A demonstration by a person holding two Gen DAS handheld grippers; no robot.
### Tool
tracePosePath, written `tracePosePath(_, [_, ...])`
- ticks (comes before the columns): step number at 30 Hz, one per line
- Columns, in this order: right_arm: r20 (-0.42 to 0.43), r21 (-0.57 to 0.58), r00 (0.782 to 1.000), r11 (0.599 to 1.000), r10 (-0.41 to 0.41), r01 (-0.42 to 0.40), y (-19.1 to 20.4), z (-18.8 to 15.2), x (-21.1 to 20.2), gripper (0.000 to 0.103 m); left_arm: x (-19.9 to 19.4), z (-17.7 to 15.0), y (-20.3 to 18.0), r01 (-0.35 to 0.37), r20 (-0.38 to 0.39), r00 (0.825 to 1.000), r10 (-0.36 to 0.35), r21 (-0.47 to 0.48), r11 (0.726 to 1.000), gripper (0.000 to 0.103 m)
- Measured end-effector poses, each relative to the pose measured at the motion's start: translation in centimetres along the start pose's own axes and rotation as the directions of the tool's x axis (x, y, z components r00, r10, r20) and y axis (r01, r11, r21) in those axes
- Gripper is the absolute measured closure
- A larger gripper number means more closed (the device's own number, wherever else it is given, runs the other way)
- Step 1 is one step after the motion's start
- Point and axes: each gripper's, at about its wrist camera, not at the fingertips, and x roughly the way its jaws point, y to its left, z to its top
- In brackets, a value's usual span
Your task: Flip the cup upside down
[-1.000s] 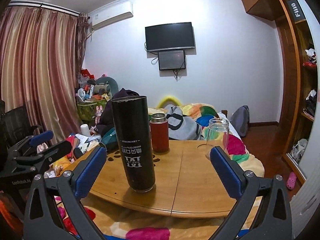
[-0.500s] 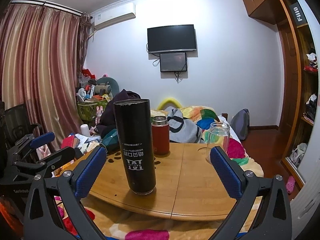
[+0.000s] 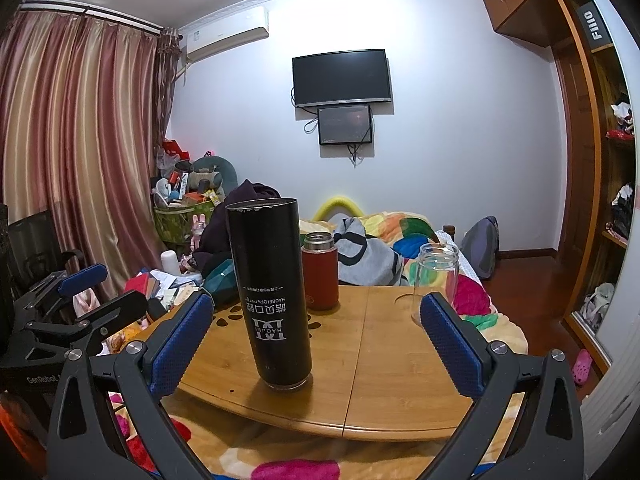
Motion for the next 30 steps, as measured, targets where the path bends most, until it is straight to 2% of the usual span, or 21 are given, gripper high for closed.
tracePosePath(30, [0.000,0.000,1.000,1.000,-0.001,0.001,0.28,-0.07,0.06,0.000,-0.26,0.21,-0.02,0.004,0.013,1.000,-0.004,-0.007,1.000,0.000])
